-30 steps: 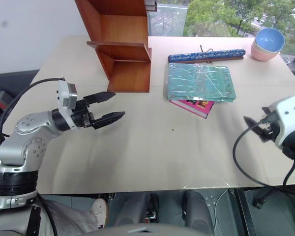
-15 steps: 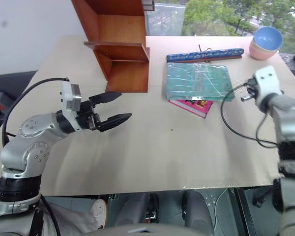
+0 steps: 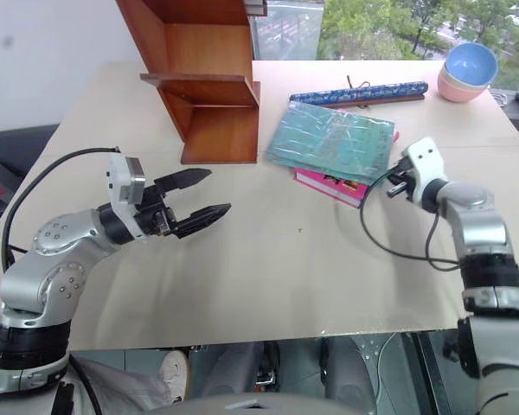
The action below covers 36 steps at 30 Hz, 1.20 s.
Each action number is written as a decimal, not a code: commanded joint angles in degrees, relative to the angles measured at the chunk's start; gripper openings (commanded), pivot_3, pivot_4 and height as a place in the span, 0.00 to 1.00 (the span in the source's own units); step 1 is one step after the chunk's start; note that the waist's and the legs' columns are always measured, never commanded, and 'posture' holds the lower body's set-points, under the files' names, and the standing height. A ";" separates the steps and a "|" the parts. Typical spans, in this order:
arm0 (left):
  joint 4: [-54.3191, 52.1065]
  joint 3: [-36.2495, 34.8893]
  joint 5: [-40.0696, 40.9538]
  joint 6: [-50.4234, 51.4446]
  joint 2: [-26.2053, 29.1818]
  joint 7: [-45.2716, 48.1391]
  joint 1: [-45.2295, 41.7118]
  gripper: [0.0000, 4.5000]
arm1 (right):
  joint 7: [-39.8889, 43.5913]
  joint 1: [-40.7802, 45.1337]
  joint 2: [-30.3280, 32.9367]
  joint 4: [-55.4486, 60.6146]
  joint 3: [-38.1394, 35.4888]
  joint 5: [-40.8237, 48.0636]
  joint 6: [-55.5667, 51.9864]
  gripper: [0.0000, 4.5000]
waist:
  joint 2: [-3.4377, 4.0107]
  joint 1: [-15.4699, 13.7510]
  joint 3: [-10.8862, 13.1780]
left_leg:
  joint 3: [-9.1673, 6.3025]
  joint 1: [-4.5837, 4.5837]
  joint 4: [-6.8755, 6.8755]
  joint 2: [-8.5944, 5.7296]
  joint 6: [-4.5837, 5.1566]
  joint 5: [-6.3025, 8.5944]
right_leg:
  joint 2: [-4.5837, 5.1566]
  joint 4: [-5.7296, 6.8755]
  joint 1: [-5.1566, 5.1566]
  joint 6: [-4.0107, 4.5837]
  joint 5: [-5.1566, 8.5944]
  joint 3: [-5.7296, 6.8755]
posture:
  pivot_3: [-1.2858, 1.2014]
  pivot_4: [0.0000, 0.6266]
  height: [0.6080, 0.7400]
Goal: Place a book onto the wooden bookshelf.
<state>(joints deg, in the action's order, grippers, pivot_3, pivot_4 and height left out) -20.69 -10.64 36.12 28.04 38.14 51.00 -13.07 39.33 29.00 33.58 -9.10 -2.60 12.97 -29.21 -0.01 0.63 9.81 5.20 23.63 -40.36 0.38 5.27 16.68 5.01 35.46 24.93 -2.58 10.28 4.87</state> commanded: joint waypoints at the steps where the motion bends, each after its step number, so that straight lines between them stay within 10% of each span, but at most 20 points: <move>1: -0.82 -0.12 -0.27 -0.71 -0.19 -1.03 -0.36 1.00 | -2.89 -4.99 -2.49 18.33 0.63 3.78 -7.12 0.01 | 0.00 0.01 0.00 | 0.00 -0.02 0.00 -0.01 -0.01 -0.01 | 0.00 0.02 0.00 0.00 0.00 -0.02 | 0.52 0.24 0.98; 11: -0.15 3.58 0.98 14.67 -6.63 -16.60 -3.11 1.00 | -9.66 -16.82 -4.85 39.29 -3.31 6.64 -15.40 0.01 | 0.00 -1.18 -0.01 | -0.05 -0.17 0.00 -0.04 -0.14 -0.08 | 0.01 0.21 -0.07 0.02 0.01 -0.07 | 0.52 0.24 0.98; 21: 32.90 -9.51 14.13 28.67 -33.96 -41.75 -26.48 1.00 | -10.47 -30.29 2.96 65.38 -15.48 10.98 -17.95 0.97 | -0.21 -1.52 -0.05 | -0.15 -0.27 -0.10 -0.08 -0.13 -0.11 | -0.03 0.31 -0.22 -0.22 0.15 -0.04 | 0.52 0.24 0.98; 36: 83.44 -21.48 11.42 4.91 -41.48 -37.75 -51.63 1.00 | -16.94 -21.50 5.22 64.90 -11.31 7.61 -19.07 0.97 | -0.53 -1.64 -0.05 | 0.00 -0.35 -0.08 -0.12 -0.04 -0.07 | -0.02 0.21 -0.31 -0.11 0.10 -0.13 | 0.52 0.24 0.98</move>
<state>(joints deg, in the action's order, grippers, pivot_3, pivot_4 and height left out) 60.28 -31.60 47.84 34.11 -2.52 11.53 -63.15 23.11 6.85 38.67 54.62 -13.47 20.58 -48.50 -0.55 -1.01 9.75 5.18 23.30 -40.44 0.26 5.24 16.61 4.99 35.65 24.64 -2.69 10.37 4.76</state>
